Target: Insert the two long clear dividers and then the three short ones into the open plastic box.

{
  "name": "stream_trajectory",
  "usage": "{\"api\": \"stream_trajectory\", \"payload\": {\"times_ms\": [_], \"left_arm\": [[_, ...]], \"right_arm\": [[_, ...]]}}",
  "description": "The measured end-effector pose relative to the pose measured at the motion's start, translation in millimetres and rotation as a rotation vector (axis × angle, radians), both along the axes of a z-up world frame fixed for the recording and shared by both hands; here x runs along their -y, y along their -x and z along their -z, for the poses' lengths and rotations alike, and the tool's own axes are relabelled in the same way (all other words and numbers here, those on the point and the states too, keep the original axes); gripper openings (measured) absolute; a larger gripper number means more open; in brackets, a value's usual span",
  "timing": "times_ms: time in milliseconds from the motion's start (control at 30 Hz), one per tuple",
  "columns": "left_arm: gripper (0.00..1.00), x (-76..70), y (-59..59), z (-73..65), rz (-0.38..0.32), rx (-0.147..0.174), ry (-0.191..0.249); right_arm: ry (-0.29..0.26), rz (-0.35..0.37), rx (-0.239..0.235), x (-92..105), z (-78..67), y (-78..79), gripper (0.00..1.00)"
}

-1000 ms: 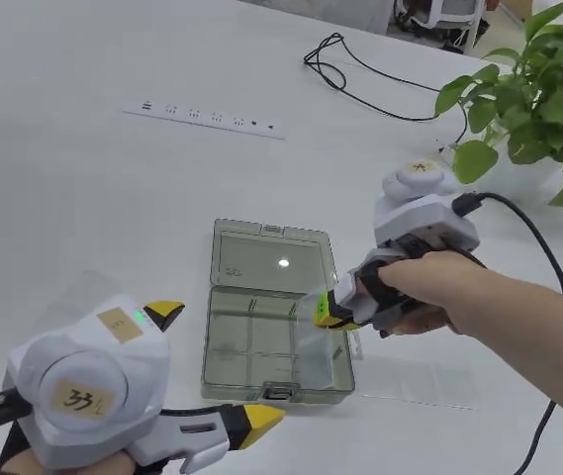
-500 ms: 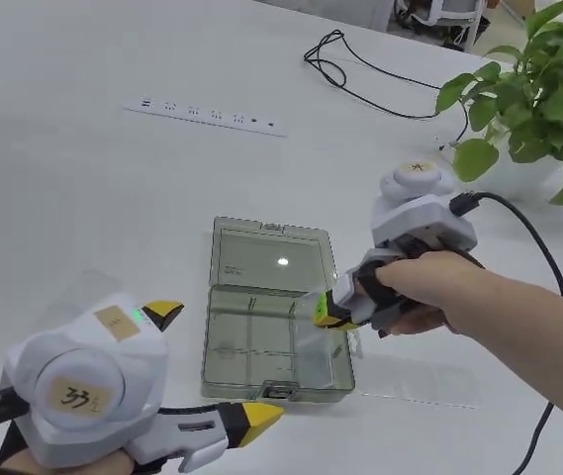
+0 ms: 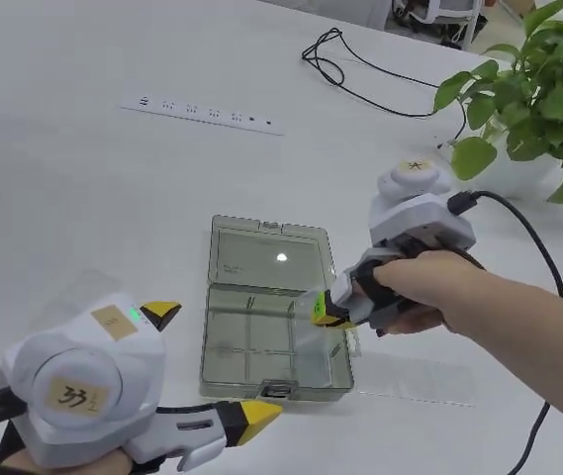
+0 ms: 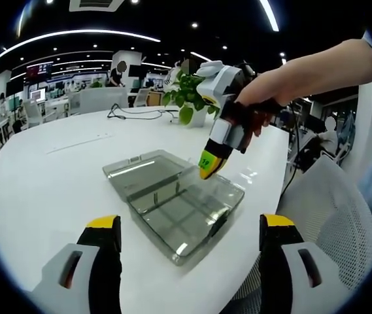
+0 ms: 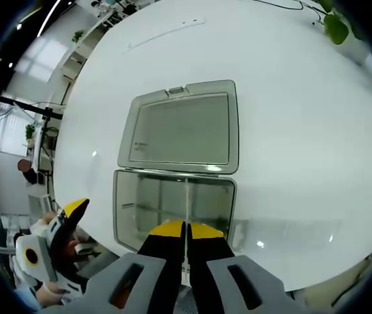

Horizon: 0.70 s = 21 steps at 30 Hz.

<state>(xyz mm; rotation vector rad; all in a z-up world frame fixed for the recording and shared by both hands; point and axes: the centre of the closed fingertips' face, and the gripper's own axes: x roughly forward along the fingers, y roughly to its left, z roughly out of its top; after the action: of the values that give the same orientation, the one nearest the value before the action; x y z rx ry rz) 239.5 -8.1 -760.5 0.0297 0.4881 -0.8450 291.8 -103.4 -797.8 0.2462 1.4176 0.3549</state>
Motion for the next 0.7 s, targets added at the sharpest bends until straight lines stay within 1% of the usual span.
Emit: {"api": "stream_trajectory", "payload": {"times_ms": [267,333,400,567,700], "left_arm": [[0.88,0.0,1.1,0.7,-0.001,-0.002,0.003],[0.88,-0.8,1.8,0.4,-0.004,0.0,0.003],[0.88,-1.0,2.4,0.1,-0.007,-0.002,0.008],[0.88,-1.9,4.6,2.6,-0.005,-0.007,0.002],[0.88,-2.5,6.7,3.5,-0.001,-0.005,0.001]], "right_arm": [[0.014,-0.006,0.0,-0.7,2.2,-0.6,0.02],[0.025,-0.019,0.002,-3.1,2.2,3.0,0.02],[0.027,-0.024,-0.002,-3.9,1.5,5.0,0.02],[0.036,-0.028,-0.019,-5.3,2.7,5.6,0.02],[0.064,-0.058,-0.025,-7.8,5.3,5.7,0.02]]}}
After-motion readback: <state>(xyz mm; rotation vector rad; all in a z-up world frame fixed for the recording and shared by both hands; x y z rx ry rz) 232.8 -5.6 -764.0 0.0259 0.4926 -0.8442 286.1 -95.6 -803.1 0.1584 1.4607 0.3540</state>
